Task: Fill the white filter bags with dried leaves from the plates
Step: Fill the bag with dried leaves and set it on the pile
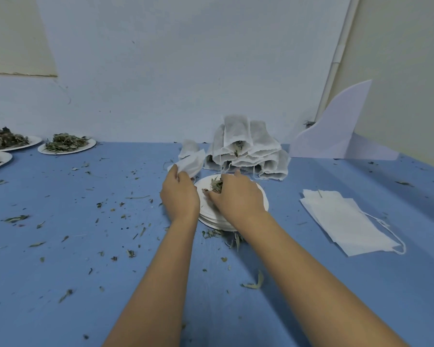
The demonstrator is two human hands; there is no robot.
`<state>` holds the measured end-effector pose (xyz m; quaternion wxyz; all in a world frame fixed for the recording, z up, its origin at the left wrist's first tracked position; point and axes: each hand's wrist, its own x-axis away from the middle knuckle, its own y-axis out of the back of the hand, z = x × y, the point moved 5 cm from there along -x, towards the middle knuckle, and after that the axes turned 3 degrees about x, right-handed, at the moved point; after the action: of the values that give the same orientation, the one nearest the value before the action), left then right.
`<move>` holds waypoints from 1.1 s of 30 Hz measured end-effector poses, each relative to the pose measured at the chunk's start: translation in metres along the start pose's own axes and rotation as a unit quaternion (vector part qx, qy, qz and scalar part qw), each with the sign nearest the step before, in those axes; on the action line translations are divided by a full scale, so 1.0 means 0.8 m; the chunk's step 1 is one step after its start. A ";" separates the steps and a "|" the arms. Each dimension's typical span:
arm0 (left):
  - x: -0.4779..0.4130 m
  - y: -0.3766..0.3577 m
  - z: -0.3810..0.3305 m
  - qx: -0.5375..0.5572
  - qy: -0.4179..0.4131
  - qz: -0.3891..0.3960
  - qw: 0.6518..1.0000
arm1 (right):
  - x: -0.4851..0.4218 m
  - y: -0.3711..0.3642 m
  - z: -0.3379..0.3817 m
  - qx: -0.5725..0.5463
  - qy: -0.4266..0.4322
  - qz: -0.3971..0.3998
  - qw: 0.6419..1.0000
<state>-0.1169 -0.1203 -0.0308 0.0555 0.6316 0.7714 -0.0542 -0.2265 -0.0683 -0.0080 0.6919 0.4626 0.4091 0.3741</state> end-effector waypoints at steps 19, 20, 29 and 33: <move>0.001 -0.002 -0.004 -0.132 -0.055 -0.003 0.990 | -0.005 0.016 -0.033 -0.138 0.019 -0.132 0.981; 0.002 -0.002 -0.005 -0.146 -0.058 -0.005 0.988 | -0.004 0.022 -0.038 -0.190 0.023 -0.149 0.970; 0.011 -0.005 -0.016 -0.250 -0.130 -0.027 0.959 | -0.010 0.028 -0.074 -0.562 -0.115 -0.164 0.803; 0.014 -0.010 -0.020 -0.270 -0.171 -0.021 0.947 | -0.012 0.023 -0.064 -0.686 -0.096 -0.092 0.716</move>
<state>-0.1275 -0.1088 -0.0166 0.3537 0.5582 0.7490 0.0483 -0.2799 -0.0546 -0.0008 0.8862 -0.1450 0.0124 0.4399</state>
